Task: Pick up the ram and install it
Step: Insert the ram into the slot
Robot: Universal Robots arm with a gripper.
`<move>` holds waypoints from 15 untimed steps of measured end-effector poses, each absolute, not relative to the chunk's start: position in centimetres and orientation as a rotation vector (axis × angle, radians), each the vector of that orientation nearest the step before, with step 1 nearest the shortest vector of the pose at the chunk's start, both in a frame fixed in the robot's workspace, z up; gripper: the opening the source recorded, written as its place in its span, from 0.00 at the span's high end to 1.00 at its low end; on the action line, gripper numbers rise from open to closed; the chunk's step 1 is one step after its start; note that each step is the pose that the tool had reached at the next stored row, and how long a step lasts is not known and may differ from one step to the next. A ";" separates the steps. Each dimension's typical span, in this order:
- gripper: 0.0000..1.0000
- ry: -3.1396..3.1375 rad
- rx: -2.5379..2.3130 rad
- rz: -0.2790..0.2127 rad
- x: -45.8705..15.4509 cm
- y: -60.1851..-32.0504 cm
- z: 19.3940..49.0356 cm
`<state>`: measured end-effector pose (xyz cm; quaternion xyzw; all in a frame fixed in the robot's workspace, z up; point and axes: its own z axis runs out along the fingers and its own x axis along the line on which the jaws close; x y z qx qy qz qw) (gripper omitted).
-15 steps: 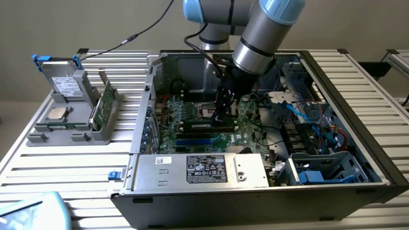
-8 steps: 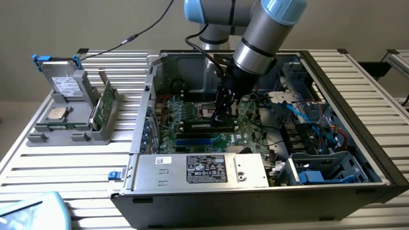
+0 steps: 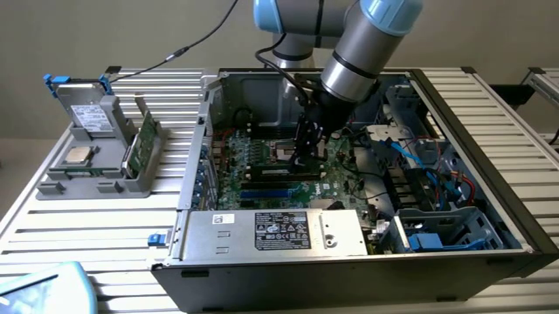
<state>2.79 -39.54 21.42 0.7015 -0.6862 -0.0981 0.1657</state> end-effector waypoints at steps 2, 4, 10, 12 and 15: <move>0.86 -1.954 1.998 -0.280 2.8 -39.5 21.4; 0.86 -1.954 1.998 -0.280 2.8 -39.5 21.4; 0.86 -1.954 1.997 -0.280 2.8 -39.5 21.3; 0.86 -1.954 1.997 -0.280 2.8 -39.5 21.3; 0.86 -1.953 1.997 -0.281 2.8 -39.5 21.3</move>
